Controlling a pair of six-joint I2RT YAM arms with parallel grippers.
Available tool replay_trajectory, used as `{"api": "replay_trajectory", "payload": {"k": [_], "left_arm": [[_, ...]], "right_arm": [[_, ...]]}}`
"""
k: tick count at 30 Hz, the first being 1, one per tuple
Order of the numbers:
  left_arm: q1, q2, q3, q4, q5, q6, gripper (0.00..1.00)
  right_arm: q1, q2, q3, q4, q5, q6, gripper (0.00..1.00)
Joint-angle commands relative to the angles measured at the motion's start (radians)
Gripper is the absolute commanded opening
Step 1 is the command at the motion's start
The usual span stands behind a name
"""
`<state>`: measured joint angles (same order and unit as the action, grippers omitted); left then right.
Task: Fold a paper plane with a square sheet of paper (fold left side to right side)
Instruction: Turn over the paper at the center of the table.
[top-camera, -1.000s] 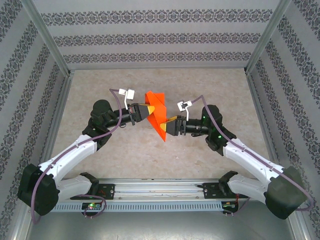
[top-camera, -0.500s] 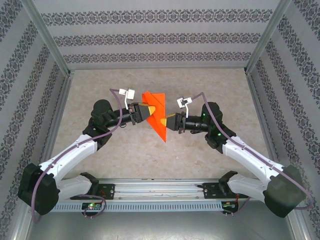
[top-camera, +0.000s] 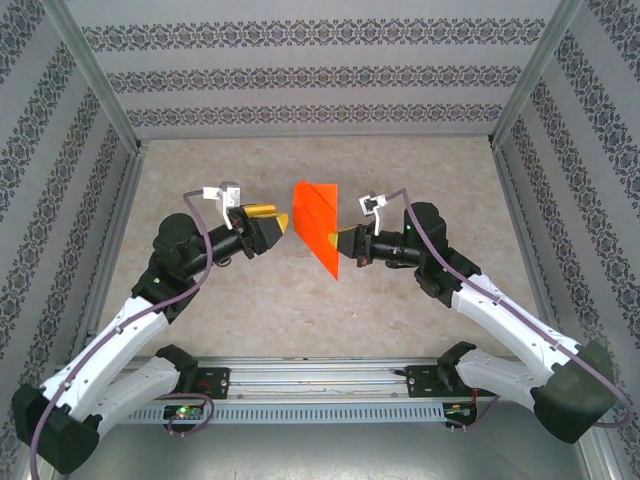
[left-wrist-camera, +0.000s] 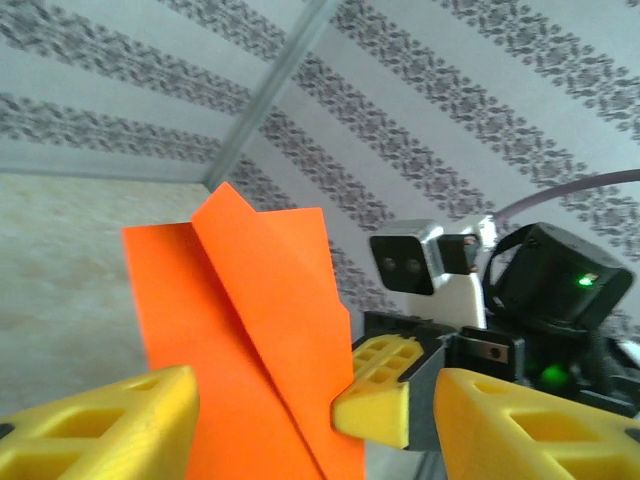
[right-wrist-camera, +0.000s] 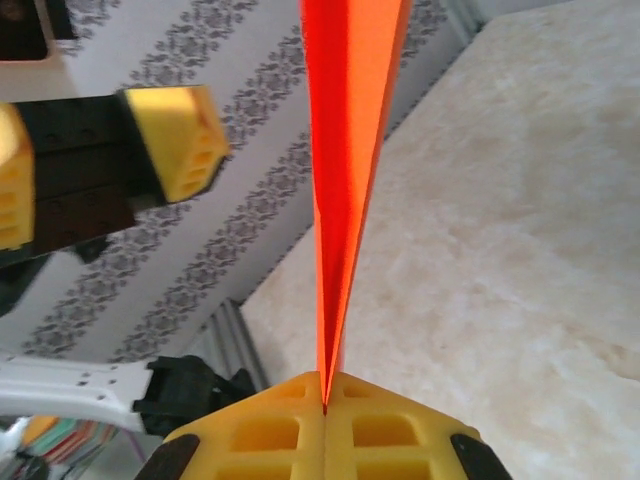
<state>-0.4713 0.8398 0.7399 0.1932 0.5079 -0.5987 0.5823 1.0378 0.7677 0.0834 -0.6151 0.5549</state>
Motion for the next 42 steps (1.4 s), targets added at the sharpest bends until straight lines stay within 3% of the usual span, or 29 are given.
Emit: {"api": "replay_trajectory", "payload": {"k": [1,9,19,27,34,42], "left_arm": [[0.000,-0.060,-0.016,-0.152,-0.131,0.103,0.65],[0.005,-0.141,-0.004,-0.269,-0.280,0.115,0.67],[0.006,-0.232,0.007,-0.412,-0.480,0.103,0.67],[0.006,-0.272,0.010,-0.474,-0.541,0.124,0.67],[0.006,-0.272,0.018,-0.486,-0.551,0.134,0.68],[0.006,-0.265,0.017,-0.483,-0.551,0.140,0.68]], "right_arm": [[0.059,-0.004,0.085,-0.234,0.229,-0.159,0.00],[0.224,0.173,0.350,-0.661,0.868,-0.218,0.00],[0.348,0.485,0.568,-0.995,1.302,-0.181,0.00],[0.391,0.769,0.684,-1.165,1.427,-0.121,0.00],[0.392,0.990,0.727,-1.199,1.420,-0.072,0.00],[0.392,1.131,0.752,-1.183,1.364,-0.051,0.00]]}}
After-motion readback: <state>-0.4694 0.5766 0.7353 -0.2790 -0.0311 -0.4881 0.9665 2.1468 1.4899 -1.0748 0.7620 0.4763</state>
